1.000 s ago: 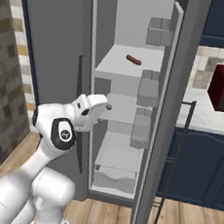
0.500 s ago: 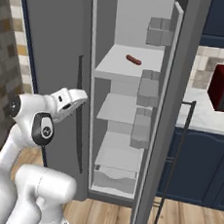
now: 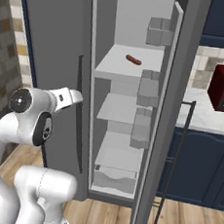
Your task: Move the hot dog bun to the plate on the dining table and place the condiment next to that plate. Then navigate to the fridge and take the sausage and place it on the plate as well.
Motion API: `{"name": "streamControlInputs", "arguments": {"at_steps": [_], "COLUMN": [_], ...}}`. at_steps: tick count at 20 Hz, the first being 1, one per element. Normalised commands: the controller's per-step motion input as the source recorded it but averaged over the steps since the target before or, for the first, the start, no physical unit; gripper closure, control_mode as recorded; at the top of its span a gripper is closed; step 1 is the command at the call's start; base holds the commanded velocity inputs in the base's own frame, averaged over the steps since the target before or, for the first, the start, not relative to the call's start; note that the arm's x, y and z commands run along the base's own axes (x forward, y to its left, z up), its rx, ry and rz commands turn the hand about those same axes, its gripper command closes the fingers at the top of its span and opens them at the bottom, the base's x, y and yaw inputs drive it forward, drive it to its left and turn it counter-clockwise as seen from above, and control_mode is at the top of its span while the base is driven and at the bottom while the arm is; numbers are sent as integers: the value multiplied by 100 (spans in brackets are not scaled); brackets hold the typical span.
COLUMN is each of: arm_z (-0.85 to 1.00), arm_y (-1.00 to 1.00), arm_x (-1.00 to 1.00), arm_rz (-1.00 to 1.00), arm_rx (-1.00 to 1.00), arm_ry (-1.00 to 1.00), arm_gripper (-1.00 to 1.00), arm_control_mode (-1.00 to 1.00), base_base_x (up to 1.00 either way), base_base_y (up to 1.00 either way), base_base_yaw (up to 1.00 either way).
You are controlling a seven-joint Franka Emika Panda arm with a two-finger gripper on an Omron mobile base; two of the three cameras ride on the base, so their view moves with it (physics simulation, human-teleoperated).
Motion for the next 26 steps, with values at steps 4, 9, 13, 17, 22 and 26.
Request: {"name": "streamControlInputs", "arguments": {"at_steps": [4,9,13,17,22,26], "arm_z": [-26,4,1,-11,-6,0], "arm_y": [14,-3,-4,-2,0,0], "arm_x": [-59,-63,-64,-52,-9,0], "arm_rz": [0,-7,-15,-14,-4,0], "arm_rx": [24,20,16,11,2,0], "arm_ry": [0,0,0,3,3,1], "arm_gripper": [-100,-100,-100,-100,-100,-100], "arm_control_mode": [-100,-100,-100,-100,-100,-100], "base_base_x": [0,0,0,0,0,0], "base_base_y": [0,0,0,0,0,0], "base_base_yaw": [0,0,0,0,0,0]}}
